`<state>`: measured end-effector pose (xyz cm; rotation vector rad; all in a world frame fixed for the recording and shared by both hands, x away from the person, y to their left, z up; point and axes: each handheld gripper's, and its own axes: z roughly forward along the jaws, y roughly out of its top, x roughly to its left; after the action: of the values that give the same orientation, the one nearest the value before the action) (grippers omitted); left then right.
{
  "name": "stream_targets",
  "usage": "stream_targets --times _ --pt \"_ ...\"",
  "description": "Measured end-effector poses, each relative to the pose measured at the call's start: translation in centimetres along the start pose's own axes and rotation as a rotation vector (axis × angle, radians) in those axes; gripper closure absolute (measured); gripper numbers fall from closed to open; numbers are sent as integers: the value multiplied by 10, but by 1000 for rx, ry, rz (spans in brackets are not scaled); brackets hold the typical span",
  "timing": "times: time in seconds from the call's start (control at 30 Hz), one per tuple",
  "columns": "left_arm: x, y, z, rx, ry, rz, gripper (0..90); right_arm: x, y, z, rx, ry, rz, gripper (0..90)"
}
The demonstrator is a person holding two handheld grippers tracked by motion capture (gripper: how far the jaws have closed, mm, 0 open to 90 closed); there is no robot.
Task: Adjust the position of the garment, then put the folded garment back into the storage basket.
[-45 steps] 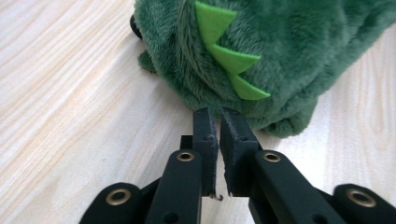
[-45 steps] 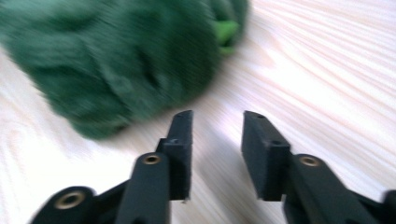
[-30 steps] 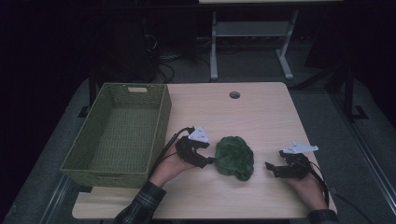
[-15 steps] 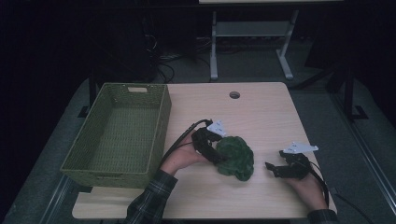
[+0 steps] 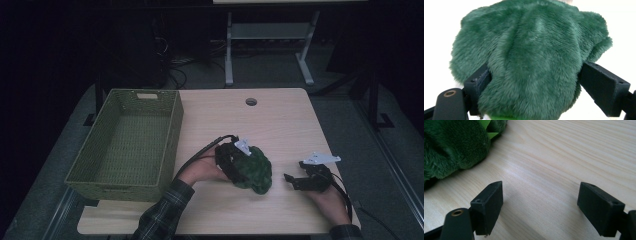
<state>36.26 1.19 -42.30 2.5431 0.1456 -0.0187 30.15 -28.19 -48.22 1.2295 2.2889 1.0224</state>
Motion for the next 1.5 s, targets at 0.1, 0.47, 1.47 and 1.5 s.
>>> stream_targets --times 0.1,0.47,1.47,1.5 --pt "-3 0 4 12 6 4 154 0 0 0 0 0 -1 204" --pt "-10 -1 17 61 61 53 154 0 0 0 -1 -4 2 208" --pt "-7 -1 -2 80 101 48 665 -1 0 0 -3 -9 4 215" --pt "-7 -1 -4 70 103 36 665 -1 0 0 -3 -9 4 215"
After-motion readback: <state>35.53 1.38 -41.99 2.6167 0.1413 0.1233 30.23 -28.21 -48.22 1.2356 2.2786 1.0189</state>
